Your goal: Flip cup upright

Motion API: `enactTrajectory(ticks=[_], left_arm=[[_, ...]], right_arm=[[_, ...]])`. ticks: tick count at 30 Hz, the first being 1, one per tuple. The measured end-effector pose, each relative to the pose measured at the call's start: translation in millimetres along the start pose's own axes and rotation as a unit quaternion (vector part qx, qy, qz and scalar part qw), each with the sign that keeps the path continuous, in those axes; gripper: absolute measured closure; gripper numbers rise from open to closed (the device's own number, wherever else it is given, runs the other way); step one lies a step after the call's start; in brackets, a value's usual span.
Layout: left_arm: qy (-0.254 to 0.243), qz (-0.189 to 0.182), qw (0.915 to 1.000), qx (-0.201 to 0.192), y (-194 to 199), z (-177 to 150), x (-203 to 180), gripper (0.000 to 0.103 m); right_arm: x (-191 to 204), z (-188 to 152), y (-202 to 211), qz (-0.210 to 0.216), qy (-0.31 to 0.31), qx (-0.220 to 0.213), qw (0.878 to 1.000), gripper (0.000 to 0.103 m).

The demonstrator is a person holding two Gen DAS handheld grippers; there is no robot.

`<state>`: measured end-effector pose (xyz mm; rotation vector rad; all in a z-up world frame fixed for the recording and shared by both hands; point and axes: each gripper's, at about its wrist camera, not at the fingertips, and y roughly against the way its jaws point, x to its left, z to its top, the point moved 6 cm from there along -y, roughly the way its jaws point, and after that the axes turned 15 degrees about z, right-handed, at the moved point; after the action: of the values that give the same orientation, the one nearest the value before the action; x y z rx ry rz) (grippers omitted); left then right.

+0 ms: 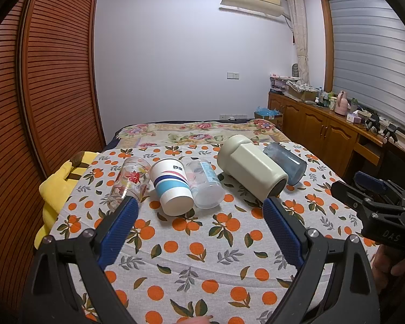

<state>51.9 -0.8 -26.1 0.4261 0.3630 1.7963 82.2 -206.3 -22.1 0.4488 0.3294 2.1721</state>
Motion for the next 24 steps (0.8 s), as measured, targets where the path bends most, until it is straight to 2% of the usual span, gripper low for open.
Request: enactTrajectory(ticks=[24], left_arm=[[0.002, -0.003, 1.0, -0.004, 9.5, 7.1, -0.5, 0.009]], right_arm=[[2.7, 2.0, 1.7, 0.001, 0.002, -0.003, 1.0, 0.012]])
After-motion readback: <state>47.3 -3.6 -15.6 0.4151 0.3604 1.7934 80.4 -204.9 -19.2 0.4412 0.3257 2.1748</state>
